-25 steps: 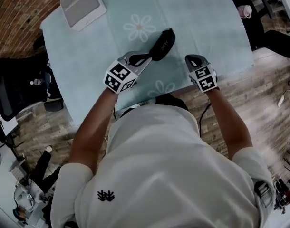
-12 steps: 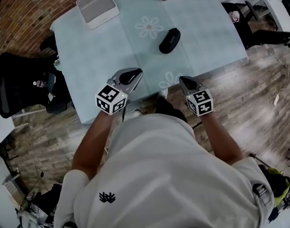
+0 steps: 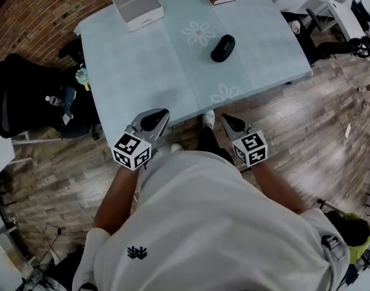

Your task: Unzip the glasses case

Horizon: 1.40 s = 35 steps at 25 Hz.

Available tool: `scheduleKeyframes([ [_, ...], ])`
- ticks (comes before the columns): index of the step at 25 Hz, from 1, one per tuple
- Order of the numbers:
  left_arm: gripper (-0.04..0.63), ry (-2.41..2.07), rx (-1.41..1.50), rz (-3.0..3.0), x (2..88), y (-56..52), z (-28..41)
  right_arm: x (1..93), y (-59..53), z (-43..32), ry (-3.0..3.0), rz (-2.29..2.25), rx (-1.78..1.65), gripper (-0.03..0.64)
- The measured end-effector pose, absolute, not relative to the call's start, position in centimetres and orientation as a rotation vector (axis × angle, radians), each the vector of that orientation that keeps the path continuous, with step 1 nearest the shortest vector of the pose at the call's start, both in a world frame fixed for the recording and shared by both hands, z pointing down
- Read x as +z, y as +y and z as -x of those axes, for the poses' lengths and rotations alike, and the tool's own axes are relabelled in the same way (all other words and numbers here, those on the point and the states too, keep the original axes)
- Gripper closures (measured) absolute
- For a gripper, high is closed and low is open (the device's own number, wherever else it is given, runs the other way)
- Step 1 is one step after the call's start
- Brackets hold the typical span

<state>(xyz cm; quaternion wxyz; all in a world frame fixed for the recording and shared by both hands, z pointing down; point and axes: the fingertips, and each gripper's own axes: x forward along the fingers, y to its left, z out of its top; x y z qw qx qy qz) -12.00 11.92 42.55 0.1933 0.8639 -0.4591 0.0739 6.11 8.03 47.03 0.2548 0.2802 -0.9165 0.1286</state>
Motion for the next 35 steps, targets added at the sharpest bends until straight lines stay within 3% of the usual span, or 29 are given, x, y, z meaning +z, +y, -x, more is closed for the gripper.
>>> scheduleKeyframes([
  [35, 0.539, -1.399, 0.12, -2.409, 41.4, 16.6, 16.2, 44.2, 11.2, -1.0, -2.536, -0.677, 0.193, 0.615],
])
